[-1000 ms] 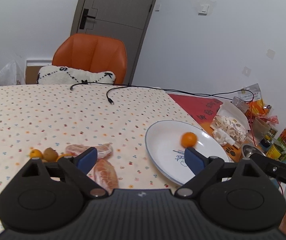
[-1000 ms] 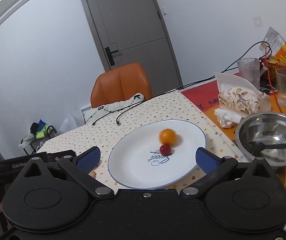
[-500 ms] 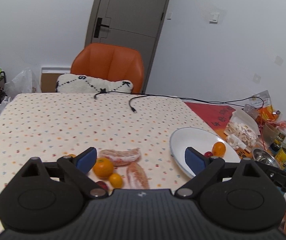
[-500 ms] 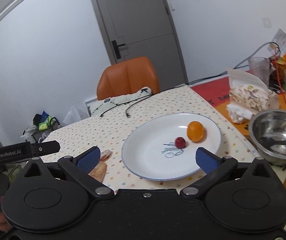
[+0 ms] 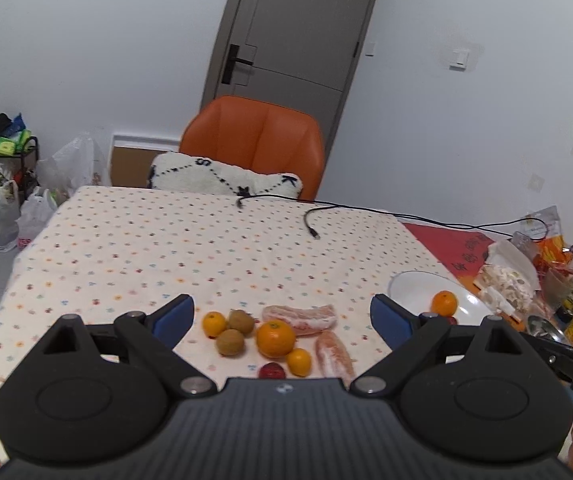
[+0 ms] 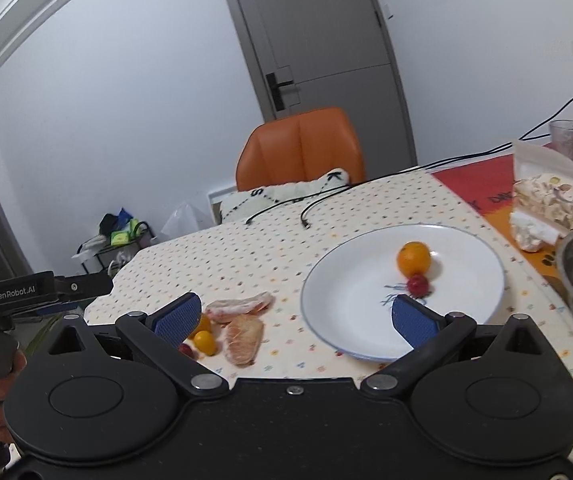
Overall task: Organize fruits
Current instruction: 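Move both tools back toward the fruit pile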
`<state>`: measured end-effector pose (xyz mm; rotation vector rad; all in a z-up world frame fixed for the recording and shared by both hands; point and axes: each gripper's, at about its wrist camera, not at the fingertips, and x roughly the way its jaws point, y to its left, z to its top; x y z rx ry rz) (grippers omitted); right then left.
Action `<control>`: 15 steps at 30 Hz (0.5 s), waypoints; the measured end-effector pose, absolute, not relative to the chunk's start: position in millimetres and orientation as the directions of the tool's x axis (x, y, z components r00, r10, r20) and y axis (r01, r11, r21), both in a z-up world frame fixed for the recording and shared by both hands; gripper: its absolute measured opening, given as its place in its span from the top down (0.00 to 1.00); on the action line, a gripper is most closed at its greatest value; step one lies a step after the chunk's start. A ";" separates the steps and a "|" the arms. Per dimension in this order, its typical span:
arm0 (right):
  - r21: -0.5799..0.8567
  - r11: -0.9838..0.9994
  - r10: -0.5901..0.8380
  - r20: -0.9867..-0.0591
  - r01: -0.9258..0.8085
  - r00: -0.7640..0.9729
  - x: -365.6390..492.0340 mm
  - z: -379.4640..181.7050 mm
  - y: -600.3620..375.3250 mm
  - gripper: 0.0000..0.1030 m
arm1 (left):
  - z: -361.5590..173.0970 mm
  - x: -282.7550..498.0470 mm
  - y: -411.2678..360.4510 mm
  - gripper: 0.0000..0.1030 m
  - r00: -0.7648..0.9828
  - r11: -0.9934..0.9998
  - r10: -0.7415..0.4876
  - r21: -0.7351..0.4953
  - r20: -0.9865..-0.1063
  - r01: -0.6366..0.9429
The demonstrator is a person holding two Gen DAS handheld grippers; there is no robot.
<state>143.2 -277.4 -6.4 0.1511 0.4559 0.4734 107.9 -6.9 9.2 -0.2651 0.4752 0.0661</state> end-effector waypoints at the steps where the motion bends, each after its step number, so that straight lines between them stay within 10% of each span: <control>1: 0.243 0.879 0.476 -0.392 -0.410 0.787 143.3 -6.9 -274.9 0.00 | 9.2 106.6 -4.4 0.09 0.888 0.964 0.000 -0.237 -0.459 -0.123; 15: 0.257 0.851 0.524 -0.452 -0.457 0.722 152.2 -16.2 -239.9 0.05 | -7.1 104.9 16.9 0.16 0.867 0.956 -0.035 -0.270 -0.497 -0.116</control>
